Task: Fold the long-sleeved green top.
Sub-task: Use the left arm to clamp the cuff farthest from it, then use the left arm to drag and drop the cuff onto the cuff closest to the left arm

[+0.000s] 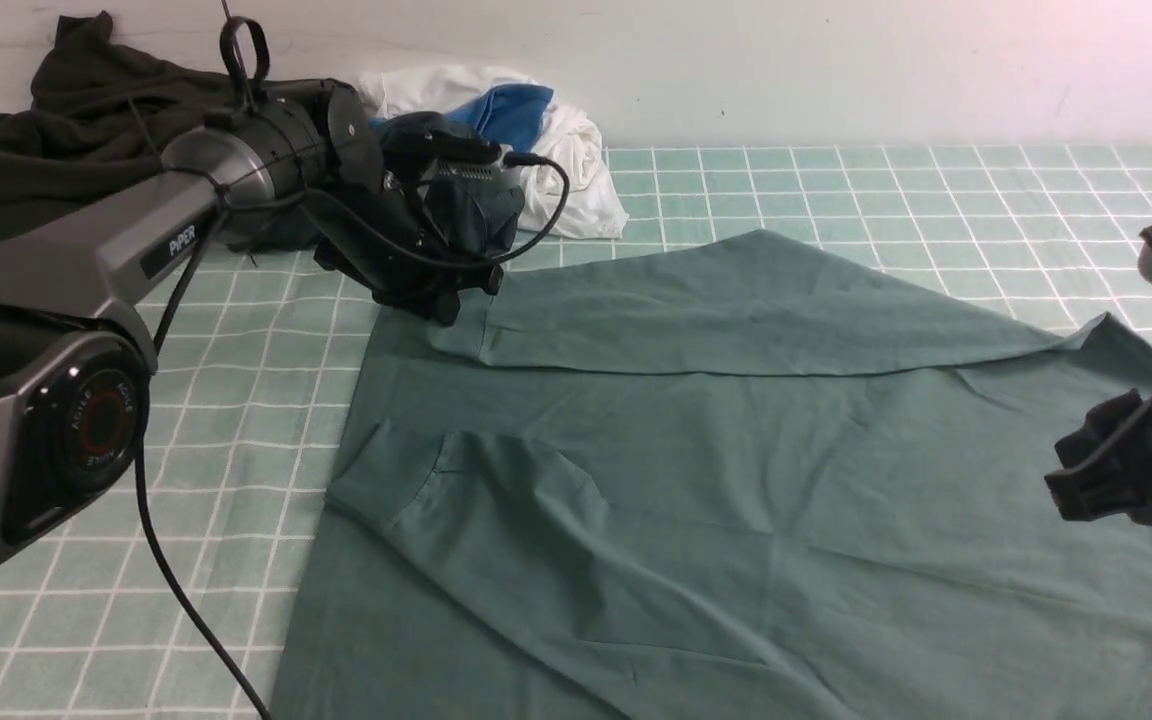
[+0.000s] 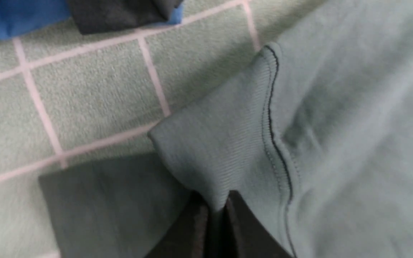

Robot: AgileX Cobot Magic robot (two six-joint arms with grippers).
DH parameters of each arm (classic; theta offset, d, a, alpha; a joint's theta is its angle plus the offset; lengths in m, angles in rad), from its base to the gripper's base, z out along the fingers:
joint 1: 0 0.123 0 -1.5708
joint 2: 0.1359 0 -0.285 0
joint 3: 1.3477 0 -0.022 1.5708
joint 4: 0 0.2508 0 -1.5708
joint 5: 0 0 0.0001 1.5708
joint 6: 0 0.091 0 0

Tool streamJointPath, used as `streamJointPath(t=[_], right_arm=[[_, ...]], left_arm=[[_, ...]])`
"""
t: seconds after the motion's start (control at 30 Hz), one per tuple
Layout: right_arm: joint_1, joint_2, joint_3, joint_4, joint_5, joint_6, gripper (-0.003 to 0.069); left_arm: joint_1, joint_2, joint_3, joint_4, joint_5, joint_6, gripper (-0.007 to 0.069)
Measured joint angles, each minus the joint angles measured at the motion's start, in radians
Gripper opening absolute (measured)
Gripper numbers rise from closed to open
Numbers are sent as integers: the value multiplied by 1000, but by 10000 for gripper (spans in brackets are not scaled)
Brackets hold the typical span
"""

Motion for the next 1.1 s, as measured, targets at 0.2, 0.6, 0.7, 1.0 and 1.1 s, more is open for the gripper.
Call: streamJointPath(t=[0.2, 0.6, 0.7, 1.0, 1.1], right_arm=[[0, -18, 0, 6, 8, 0, 255], [0, -237, 0, 39, 32, 0, 255], [0, -270, 0, 54, 51, 0, 255], [131, -281, 0, 131, 215, -98, 255], [208, -281, 0, 174, 367, -138, 255]], left_arm=[[1, -191, 39, -3, 253, 0, 16], [-56, -787, 825, -24, 126, 29, 16], [-74, -907, 1013, -34, 37, 45, 16], [-75, -1017, 1233, 16, -48, 153, 153], [-92, -1022, 1233, 13, 15, 259, 304]])
